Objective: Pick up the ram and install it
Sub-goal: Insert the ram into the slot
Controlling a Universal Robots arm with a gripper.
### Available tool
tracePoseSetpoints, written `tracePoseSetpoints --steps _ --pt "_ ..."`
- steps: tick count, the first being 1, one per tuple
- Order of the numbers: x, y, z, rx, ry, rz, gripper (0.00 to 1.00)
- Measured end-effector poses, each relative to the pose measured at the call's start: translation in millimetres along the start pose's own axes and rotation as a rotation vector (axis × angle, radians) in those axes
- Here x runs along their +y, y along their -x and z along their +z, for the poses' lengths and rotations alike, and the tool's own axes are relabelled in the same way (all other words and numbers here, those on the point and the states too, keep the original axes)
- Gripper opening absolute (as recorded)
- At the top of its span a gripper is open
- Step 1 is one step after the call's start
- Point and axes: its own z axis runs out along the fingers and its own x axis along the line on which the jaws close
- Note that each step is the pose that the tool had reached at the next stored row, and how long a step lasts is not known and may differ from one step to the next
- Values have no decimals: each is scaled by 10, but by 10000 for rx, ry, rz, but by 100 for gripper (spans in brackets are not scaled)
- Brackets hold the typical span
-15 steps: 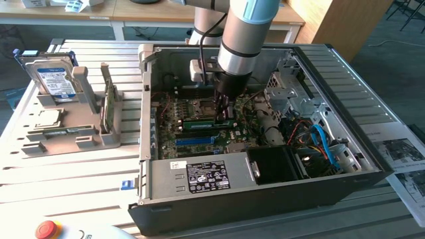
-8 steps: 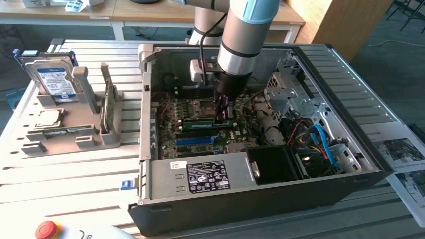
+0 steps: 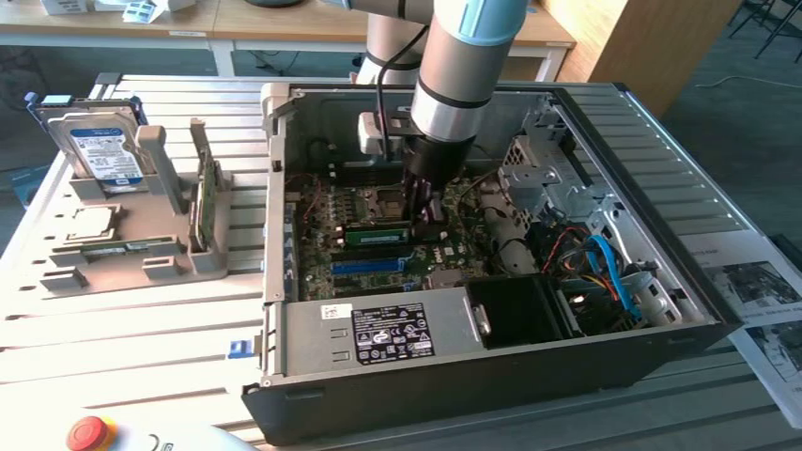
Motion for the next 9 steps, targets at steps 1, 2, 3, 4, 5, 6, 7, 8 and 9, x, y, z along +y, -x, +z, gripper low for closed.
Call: tracePoseSetpoints --steps 1,2,3,4,5,6,7,8,9 --pt "0 0 0 0 0 0 49" --pt "0 0 0 0 0 0 49" --pt "0 0 0 0 0 0 49" --pt "0 0 0 0 0 0 49" --pt "0 0 0 0 0 0 49" --pt "0 0 -1 -2 -1 0 49" --pt "2 0 -36 0 0 -2 49" --pt "5 0 -75 1 0 -3 49" --pt "16 1 -233 2 0 -2 49"
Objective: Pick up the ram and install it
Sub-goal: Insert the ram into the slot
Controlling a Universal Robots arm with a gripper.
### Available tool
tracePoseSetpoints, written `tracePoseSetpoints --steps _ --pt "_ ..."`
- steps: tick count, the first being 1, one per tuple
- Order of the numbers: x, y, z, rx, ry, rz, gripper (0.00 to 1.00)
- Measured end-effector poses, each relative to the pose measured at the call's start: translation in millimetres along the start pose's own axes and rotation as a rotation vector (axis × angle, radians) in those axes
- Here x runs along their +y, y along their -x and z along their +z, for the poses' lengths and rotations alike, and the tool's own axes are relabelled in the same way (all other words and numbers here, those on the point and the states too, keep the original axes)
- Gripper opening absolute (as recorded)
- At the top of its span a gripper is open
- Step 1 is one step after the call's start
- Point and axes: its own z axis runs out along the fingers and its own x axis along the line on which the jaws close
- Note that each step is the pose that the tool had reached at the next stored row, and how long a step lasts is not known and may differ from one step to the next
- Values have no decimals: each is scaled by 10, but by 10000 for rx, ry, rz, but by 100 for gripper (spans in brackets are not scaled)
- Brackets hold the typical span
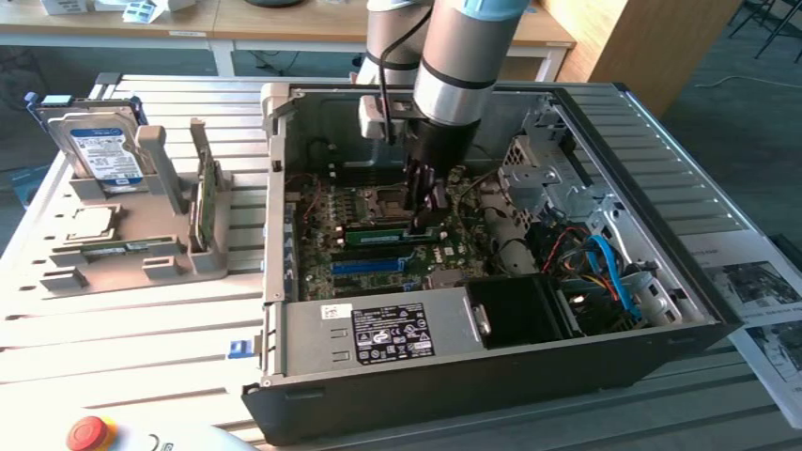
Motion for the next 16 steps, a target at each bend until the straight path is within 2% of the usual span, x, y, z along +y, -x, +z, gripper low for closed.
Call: tracePoseSetpoints --steps 16 --pt "27 2 -439 9 10 0 49"
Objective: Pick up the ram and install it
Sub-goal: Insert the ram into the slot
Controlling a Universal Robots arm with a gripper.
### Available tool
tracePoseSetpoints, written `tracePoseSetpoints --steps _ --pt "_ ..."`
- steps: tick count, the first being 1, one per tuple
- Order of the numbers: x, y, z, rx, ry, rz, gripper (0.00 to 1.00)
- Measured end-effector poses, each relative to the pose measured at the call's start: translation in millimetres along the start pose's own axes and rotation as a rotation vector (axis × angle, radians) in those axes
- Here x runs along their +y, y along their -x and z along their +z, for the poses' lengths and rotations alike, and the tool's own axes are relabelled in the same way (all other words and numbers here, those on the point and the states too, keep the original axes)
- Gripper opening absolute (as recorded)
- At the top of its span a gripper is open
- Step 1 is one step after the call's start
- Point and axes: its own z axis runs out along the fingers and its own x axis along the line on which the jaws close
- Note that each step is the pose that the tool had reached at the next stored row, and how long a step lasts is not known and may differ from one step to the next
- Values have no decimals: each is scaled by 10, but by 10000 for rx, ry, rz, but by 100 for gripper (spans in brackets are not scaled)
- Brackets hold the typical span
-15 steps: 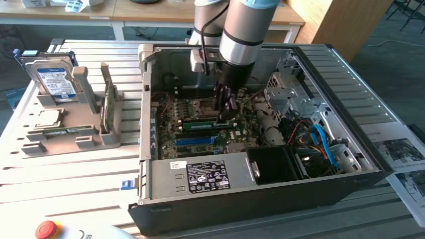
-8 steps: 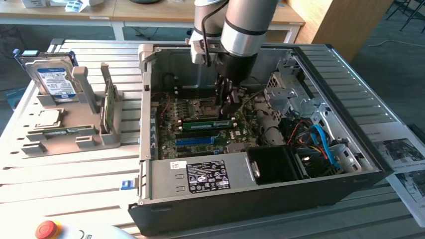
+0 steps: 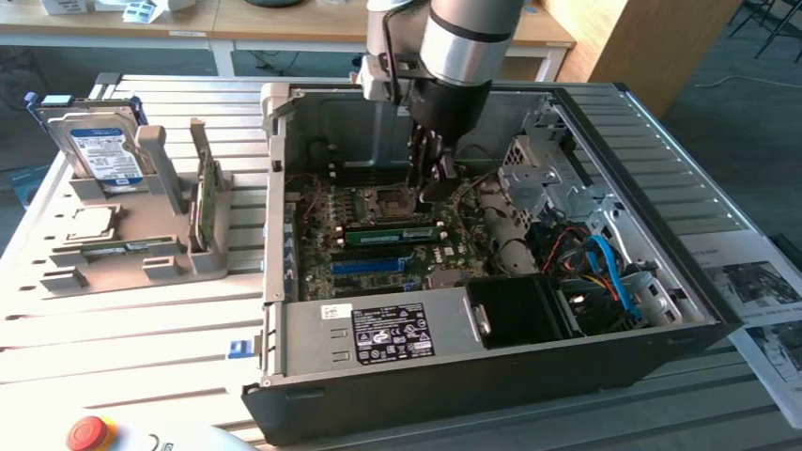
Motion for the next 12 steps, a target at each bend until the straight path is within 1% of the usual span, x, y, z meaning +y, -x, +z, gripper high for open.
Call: tracePoseSetpoints --steps 4,12 --pt "5 0 -116 4 14 0 49" --pt "12 1 -315 39 66 3 49"
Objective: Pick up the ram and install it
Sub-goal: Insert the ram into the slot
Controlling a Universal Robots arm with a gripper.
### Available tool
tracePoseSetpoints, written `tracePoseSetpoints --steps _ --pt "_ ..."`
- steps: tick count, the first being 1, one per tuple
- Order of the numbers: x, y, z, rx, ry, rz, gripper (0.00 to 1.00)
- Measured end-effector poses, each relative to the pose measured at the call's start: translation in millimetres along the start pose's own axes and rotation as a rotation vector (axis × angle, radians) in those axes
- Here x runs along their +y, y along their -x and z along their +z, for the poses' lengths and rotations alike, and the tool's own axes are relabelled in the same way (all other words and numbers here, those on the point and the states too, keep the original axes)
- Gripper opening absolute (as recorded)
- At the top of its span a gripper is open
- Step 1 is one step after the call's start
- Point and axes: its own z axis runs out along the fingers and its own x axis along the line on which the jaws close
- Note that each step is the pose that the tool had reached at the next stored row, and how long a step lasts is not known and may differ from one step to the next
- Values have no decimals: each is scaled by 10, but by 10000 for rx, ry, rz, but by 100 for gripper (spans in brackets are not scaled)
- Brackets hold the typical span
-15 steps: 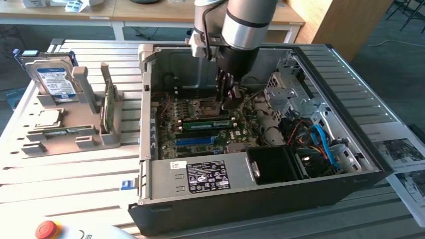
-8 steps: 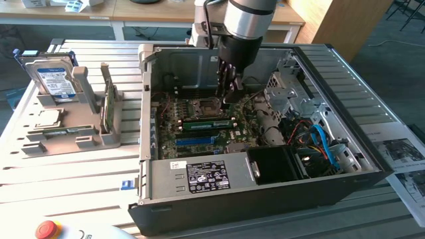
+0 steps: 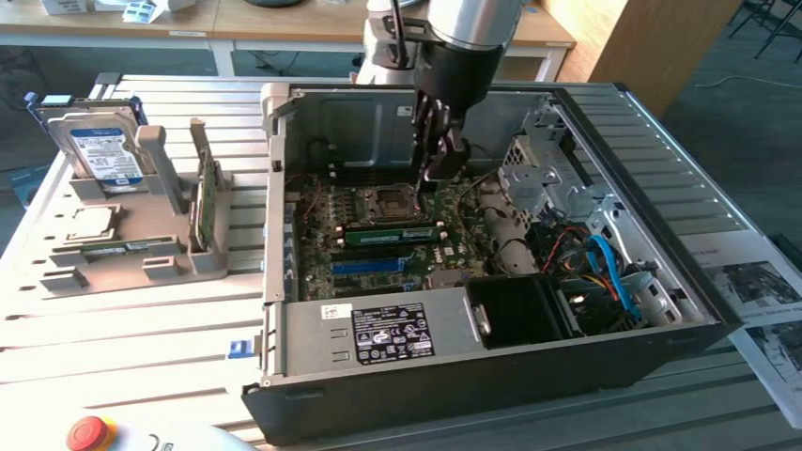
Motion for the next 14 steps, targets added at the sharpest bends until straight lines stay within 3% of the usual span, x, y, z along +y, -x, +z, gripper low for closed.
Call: tracePoseSetpoints --steps 14 --pt "11 0 -244 47 46 4 49"
